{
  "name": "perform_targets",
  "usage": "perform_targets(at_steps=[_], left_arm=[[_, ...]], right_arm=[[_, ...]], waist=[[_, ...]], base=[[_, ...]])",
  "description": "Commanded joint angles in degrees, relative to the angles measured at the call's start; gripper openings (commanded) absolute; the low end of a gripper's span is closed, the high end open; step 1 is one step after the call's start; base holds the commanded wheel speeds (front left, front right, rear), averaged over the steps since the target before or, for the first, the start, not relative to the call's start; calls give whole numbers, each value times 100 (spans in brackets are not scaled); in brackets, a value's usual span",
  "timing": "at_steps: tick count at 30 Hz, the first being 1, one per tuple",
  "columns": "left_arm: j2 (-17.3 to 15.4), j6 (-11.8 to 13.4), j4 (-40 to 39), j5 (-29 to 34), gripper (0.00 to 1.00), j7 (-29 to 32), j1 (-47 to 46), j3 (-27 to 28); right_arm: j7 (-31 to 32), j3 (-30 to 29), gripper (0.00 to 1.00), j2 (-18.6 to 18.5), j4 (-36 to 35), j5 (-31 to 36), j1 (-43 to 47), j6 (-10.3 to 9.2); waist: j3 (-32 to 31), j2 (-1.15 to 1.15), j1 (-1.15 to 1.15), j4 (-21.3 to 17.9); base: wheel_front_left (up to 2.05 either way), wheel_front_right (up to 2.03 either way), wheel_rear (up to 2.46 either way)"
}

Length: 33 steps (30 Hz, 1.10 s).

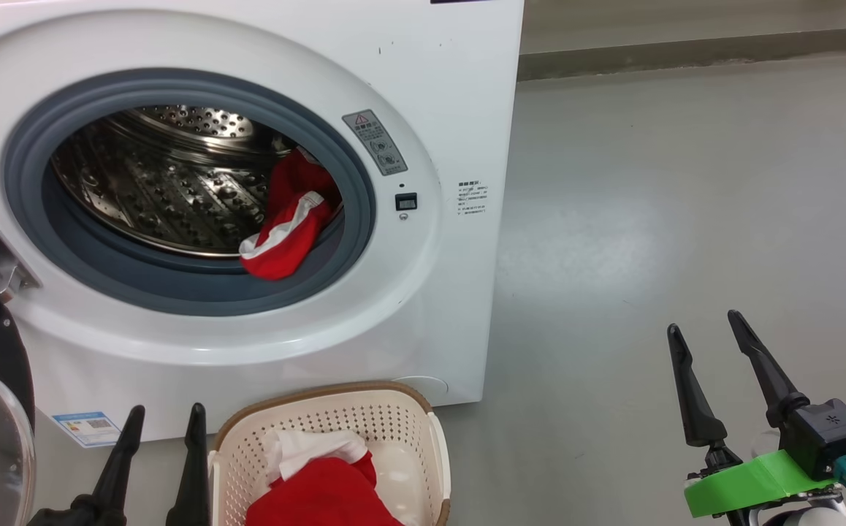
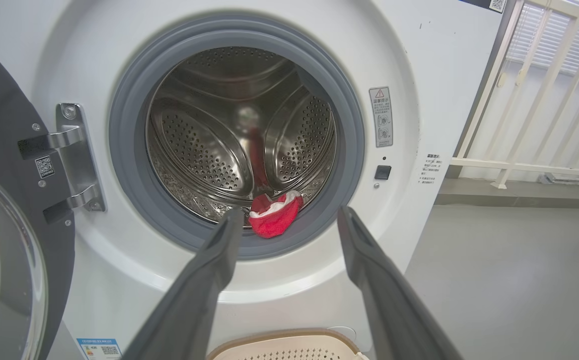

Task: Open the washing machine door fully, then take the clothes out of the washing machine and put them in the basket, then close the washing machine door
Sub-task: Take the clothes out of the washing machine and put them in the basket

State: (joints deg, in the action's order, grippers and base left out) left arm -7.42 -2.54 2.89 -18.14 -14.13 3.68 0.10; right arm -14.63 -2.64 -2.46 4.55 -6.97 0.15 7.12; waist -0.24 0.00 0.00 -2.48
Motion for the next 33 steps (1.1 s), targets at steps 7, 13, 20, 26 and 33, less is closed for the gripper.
perform_targets(at_steps=[7, 13, 20, 26, 33], left_arm=[[-50, 66, -117, -11, 100, -22, -129, 158], [-25, 48, -59, -83, 100, -36, -165, 153], [-31, 24, 54, -133, 100, -50, -229, 157], [-33, 48, 156, -74, 100, -62, -362, 133], [-69, -55, 338, -90, 100, -73, -939, 84]], right_arm=[[-37, 167, 100, -42, -170, 4, -127, 36], [-37, 197, 100, -42, -176, 6, -122, 36], [-37, 227, 100, -42, -254, 30, -154, 36], [-37, 206, 100, -42, -300, 43, -192, 36], [-37, 281, 100, -42, -379, 42, -451, 36]], waist=[[31, 0, 0, -16], [66, 0, 0, -1], [235, 0, 0, 7], [379, 0, 0, 23], [896, 0, 0, 126]], base=[[0, 0, 0], [0, 0, 0], [0, 0, 0], [0, 0, 0], [0, 0, 0]])
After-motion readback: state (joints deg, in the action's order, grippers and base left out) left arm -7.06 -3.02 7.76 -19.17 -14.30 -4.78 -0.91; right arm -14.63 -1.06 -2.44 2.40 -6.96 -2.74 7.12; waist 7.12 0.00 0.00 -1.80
